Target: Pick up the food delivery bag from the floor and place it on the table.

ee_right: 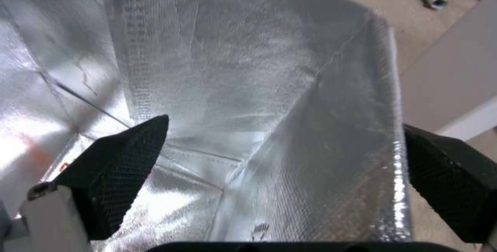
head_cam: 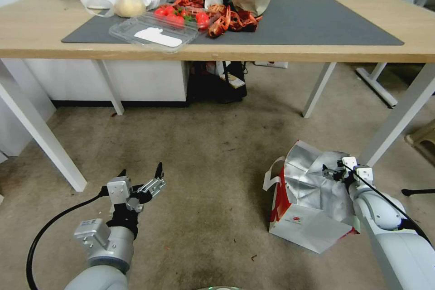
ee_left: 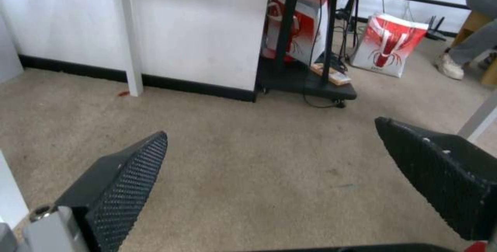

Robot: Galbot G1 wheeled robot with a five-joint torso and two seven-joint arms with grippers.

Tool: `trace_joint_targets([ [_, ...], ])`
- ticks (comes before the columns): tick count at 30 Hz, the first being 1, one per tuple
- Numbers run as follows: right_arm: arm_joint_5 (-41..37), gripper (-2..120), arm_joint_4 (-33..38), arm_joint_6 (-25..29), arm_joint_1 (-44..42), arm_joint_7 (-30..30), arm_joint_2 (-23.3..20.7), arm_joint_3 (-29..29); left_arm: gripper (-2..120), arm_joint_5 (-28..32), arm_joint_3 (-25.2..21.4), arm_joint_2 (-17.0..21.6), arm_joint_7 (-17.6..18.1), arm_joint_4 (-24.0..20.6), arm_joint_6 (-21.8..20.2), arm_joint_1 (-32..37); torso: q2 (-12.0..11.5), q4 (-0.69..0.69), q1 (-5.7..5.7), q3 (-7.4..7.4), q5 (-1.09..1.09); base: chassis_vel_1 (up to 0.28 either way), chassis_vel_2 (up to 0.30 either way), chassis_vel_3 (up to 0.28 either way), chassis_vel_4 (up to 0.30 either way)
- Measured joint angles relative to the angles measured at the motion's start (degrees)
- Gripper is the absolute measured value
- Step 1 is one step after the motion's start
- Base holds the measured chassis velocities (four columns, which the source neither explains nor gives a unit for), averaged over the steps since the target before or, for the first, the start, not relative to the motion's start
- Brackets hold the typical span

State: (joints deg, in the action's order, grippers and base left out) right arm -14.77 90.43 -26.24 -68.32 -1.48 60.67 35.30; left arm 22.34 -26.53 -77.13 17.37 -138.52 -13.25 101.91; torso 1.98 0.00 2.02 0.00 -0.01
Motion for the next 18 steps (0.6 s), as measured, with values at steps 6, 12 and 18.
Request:
trace_joint_targets([
  [6,1.3,88,-2.0,-1.7,1.0,-0.5,0.5,-0.5,100,0.1,0.0,0.2,0.1,0.1,0.0,0.0,0.0,-0.01,0.00,0.00,0.00,0.000,0.000,0.000,0.000],
  [12,1.1,63,-3.4,-1.8,1.8,-0.2,0.9,-0.6,100,0.2,-0.1,0.3,0.1,0.2,0.1,0.1,0.0,-0.01,0.00,0.00,0.00,0.000,0.000,0.000,0.000],
  [18,1.1,47,-3.5,-1.6,1.7,0.1,0.9,-0.5,100,0.2,-0.1,0.3,0.1,0.2,0.1,0.1,0.0,0.00,0.00,0.00,0.01,0.000,0.000,0.000,0.000],
])
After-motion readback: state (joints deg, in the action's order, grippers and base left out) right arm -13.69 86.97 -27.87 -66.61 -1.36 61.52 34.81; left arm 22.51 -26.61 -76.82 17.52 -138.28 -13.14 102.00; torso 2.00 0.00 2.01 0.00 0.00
